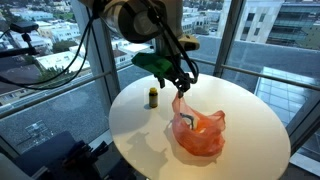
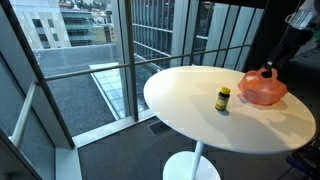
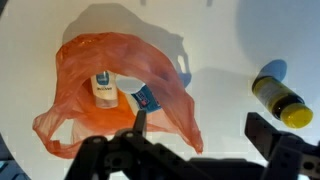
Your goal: Pick up the white bottle from the table and put it in the orange plastic bag.
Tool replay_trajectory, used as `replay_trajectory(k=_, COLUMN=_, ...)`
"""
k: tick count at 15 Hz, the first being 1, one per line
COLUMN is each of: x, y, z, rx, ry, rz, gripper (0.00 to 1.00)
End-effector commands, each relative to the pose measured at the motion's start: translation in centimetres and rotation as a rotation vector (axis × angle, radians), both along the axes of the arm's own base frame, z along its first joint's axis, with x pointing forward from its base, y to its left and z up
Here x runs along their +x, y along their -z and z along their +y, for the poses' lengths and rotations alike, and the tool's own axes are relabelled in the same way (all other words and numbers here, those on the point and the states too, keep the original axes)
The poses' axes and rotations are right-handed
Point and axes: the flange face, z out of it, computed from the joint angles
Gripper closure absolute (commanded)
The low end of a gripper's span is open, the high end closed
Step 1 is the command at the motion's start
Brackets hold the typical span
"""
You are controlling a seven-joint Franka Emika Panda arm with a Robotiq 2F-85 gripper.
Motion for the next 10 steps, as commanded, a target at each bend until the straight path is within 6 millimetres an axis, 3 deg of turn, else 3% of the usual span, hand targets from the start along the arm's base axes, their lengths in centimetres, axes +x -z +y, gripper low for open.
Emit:
replay_trajectory(k=1, x=-1.9, y=-1.4, z=0.0, rx=0.041, ry=0.033, rz=0.055, gripper=0.00)
replay_trajectory(k=7, x=-3.4, y=-2.6, z=-0.1, rx=0.080, ry=0.050, rz=0.135, gripper=0.00)
replay_trajectory(k=10, x=-3.1, y=-2.0, z=-0.1, rx=0.064, ry=0.029, rz=0.137, gripper=0.00)
